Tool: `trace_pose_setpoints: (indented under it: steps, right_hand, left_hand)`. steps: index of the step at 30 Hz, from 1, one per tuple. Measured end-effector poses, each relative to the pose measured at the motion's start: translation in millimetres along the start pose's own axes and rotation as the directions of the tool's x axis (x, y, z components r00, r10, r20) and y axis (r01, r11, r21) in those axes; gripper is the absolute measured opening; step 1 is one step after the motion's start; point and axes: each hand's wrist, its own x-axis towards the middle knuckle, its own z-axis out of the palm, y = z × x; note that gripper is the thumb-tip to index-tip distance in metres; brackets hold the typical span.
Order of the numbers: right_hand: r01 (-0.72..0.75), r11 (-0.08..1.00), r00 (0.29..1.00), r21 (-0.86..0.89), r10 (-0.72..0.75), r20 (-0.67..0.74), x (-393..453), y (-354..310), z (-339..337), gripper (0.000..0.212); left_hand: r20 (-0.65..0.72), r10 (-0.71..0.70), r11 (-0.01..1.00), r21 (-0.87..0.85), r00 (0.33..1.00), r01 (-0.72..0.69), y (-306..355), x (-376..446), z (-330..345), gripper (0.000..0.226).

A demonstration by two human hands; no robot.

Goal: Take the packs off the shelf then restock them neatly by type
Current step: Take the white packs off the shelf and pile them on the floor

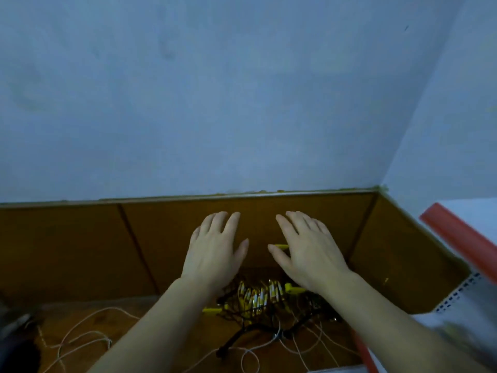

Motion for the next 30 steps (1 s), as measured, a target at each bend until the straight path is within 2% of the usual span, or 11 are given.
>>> trace_pose_setpoints:
  steps: [5,8,12,16,20,24,27,30]
  right_hand:
    - [-0.051,0.993,0.994,-0.102,0.040,-0.106,-5,4,-94,0.085]
    - [-0.112,0.984,0.982,-0.139,0.089,-0.168,-17,4,-135,0.081]
    - [-0.247,0.953,0.953,-0.178,0.205,-0.222,-44,5,-174,0.084]
    - [-0.398,0.897,0.898,-0.191,0.339,-0.282,-84,7,-204,0.082]
    - [-0.555,0.804,0.815,-0.213,0.474,-0.333,-140,8,-231,0.082]
    - [-0.707,0.665,0.699,-0.239,0.608,-0.377,-210,3,-255,0.085]
    - [-0.795,0.554,0.603,-0.247,0.679,-0.419,-272,-2,-271,0.085]
    - [-0.864,0.437,0.502,-0.248,0.731,-0.461,-342,-11,-286,0.074]
  left_hand:
    - [-0.117,0.083,0.996,-0.023,0.990,-0.086,44,31,-76,0.061]
    - [-0.165,0.168,0.983,-0.047,0.972,-0.178,69,41,-103,0.060]
    - [-0.180,0.269,0.952,-0.102,0.946,-0.290,96,49,-123,0.059]
    - [-0.209,0.400,0.892,-0.137,0.892,-0.432,127,48,-139,0.057]
    - [-0.242,0.516,0.794,-0.224,0.822,-0.565,174,33,-154,0.057]
    - [-0.256,0.638,0.664,-0.297,0.727,-0.687,230,-3,-167,0.059]
    - [-0.282,0.717,0.555,-0.323,0.638,-0.767,275,-32,-179,0.059]
    - [-0.324,0.782,0.433,-0.335,0.533,-0.837,319,-71,-192,0.059]
